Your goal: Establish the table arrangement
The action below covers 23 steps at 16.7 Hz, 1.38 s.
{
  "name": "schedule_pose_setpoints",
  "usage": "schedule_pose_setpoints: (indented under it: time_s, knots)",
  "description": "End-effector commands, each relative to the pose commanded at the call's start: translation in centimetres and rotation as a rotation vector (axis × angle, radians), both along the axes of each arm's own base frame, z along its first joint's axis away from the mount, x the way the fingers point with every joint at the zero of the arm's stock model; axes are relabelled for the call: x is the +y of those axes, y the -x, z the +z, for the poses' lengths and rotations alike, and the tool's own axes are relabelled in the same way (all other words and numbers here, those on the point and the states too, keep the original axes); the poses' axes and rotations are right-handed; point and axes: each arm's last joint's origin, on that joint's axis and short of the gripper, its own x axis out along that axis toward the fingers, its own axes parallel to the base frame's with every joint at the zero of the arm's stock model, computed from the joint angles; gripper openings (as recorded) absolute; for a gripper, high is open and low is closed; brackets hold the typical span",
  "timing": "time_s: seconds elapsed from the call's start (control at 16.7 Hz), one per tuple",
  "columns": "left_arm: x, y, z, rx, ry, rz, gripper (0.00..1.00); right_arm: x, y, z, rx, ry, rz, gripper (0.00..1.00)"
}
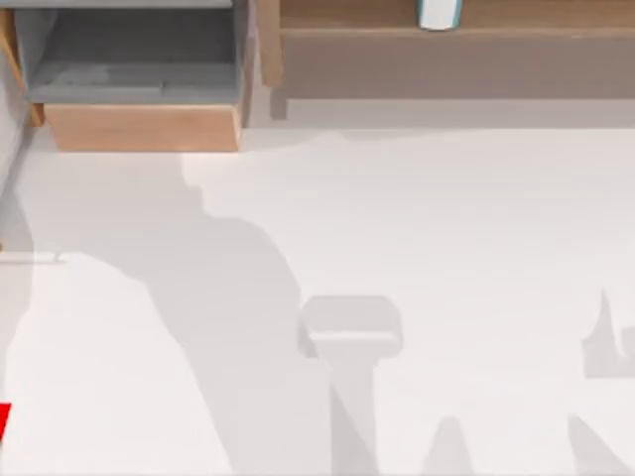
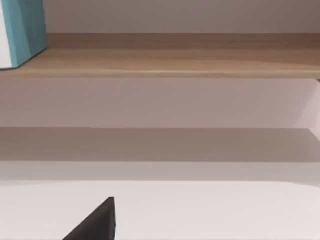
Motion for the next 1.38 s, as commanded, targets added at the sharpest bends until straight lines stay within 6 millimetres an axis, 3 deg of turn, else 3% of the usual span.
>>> schedule_pose_setpoints:
  time_s: [0.3, 0.54, 0.72, 1.08, 1.38]
  knots:
    - [-2.6, 4.8, 4.2, -0.114, -0.029, -0.02, 0.0, 0.0, 0.0, 0.0, 0.0, 0.0, 0.0, 1.0]
    - [-4.4, 9.7, 4.0, -0.119, -0.032, -0.019, 0.0, 0.0, 0.0, 0.0, 0.0, 0.0, 0.0, 1.0]
    - [-5.5, 13.6, 2.1, -0.083, -0.024, -0.007, 0.0, 0.0, 0.0, 0.0, 0.0, 0.0, 0.0, 1.0]
    - [-7.3, 21.2, -3.9, 0.05, 0.003, 0.036, 0.0, 0.0, 0.0, 0.0, 0.0, 0.0, 0.0, 1.0]
    - [-8.6, 26.0, -8.5, 0.166, 0.03, 0.074, 0.0, 0.0, 0.0, 0.0, 0.0, 0.0, 0.0, 1.0]
